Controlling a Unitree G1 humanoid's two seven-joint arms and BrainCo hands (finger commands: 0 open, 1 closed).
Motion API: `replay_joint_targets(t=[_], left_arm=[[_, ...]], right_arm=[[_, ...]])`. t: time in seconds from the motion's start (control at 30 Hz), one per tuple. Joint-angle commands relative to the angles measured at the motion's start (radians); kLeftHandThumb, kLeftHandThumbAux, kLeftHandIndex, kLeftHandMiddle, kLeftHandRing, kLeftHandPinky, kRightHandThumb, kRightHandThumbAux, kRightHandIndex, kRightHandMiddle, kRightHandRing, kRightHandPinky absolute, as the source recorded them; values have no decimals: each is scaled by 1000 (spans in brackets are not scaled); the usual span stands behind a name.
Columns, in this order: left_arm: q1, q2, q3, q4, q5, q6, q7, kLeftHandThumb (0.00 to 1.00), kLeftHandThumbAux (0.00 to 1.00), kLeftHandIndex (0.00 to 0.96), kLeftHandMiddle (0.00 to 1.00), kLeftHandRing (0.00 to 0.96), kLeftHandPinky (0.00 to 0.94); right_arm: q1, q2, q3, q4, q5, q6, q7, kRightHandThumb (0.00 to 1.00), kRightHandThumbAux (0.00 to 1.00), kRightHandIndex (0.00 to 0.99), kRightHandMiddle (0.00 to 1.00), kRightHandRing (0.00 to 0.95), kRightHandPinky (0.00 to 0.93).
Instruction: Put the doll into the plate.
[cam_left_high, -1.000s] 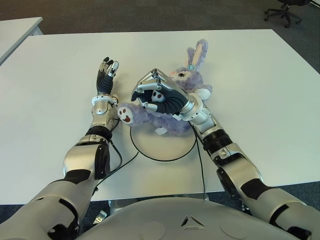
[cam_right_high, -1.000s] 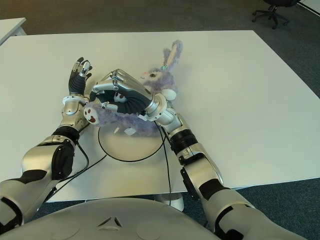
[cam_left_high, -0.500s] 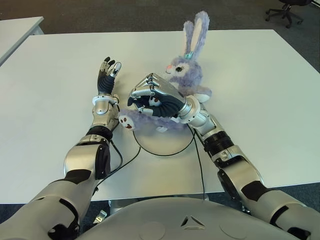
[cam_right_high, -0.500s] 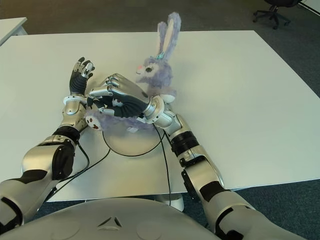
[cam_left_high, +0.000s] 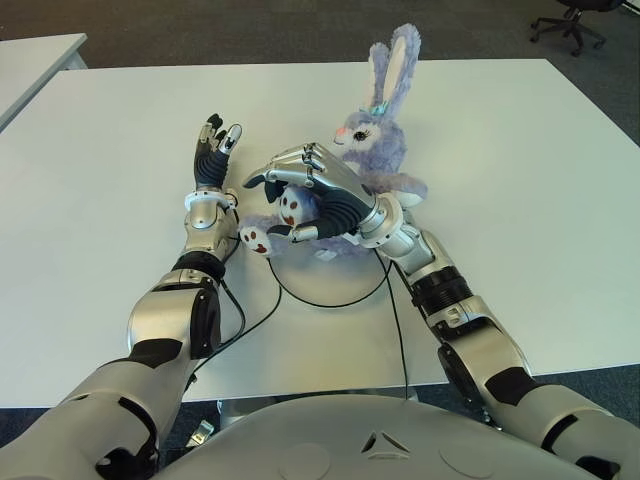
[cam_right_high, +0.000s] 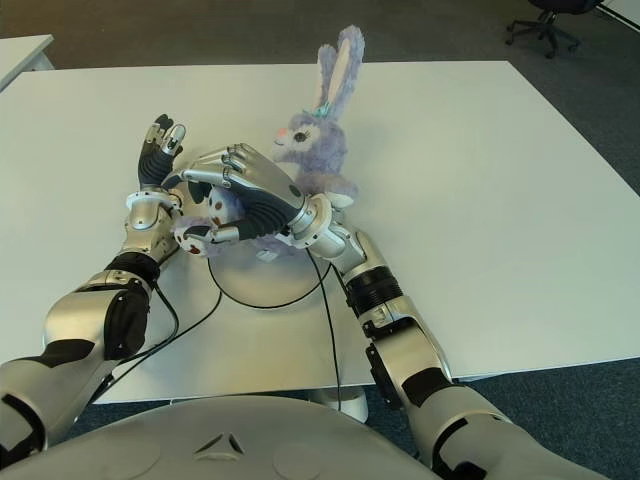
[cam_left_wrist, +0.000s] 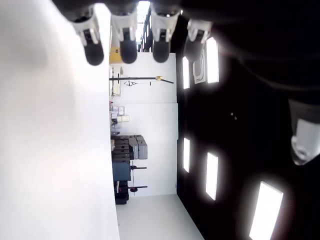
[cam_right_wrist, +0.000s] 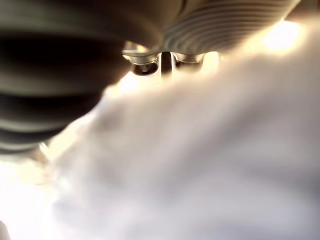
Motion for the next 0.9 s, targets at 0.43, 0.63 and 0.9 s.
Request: replay_joint_targets(t=[0.43, 0.63, 0.9], left_arm=[[147, -161, 188, -15, -325, 14, -520, 103, 454, 0, 0, 0, 0], [139, -171, 263, -30, -440, 118, -672, 51, 503, 0, 0, 0, 0], [144, -183, 300, -74, -511, 222, -766, 0, 525, 0, 0, 0, 0]], right_arm=[[27, -30, 28, -14, -30, 49, -8, 164, 352, 49, 131, 193, 19], [29, -33, 33, -16, -33, 53, -19, 148, 346, 46, 123, 190, 14], [28, -43, 45, -18, -16, 60, -4, 153, 342, 27, 101, 169, 0]])
